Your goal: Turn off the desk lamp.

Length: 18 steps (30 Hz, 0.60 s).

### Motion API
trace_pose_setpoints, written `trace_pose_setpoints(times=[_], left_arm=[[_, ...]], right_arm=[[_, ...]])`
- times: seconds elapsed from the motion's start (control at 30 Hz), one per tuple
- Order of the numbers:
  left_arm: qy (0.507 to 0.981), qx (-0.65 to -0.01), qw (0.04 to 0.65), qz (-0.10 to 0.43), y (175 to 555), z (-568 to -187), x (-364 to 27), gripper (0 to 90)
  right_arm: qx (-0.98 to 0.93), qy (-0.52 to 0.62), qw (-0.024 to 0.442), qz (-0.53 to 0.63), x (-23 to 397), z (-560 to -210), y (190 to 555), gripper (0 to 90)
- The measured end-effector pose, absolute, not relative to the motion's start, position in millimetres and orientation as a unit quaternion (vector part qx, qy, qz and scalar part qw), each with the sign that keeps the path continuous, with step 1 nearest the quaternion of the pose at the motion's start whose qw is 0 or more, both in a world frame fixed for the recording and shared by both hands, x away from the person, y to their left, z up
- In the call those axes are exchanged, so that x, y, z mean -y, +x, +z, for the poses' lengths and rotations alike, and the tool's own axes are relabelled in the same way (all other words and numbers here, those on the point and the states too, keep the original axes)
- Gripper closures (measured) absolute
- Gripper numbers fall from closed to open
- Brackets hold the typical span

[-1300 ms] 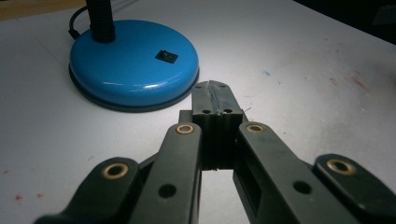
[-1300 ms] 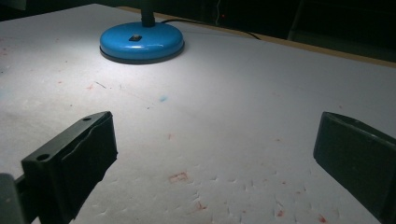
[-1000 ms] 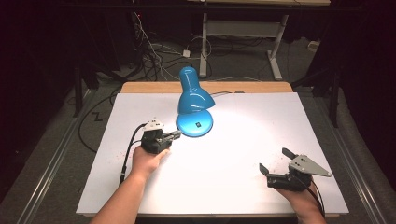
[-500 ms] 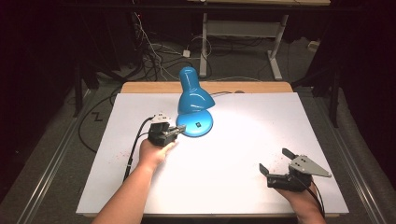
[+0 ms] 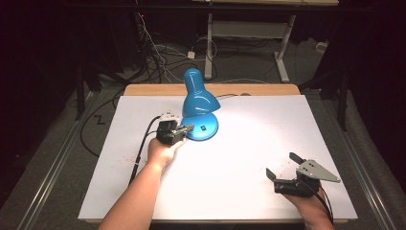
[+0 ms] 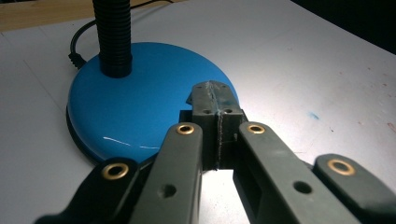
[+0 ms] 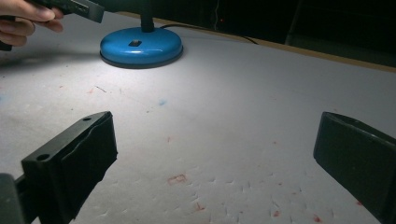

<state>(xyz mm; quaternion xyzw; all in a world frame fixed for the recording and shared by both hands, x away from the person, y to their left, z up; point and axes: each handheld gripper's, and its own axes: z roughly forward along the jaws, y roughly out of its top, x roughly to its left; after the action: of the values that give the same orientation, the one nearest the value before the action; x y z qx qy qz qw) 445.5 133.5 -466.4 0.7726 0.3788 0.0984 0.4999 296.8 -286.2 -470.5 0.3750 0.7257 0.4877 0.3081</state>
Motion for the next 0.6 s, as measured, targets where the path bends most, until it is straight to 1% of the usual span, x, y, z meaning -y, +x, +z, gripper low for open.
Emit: trace_pose_setpoints(times=[0.6], left_arm=[[0.758, -0.399, 0.513, 0.06, 470, -487, -117, 88.0]], right_arm=[[-0.725, 0.382, 0.3, 0.488, 285, -473, 295, 0.3]])
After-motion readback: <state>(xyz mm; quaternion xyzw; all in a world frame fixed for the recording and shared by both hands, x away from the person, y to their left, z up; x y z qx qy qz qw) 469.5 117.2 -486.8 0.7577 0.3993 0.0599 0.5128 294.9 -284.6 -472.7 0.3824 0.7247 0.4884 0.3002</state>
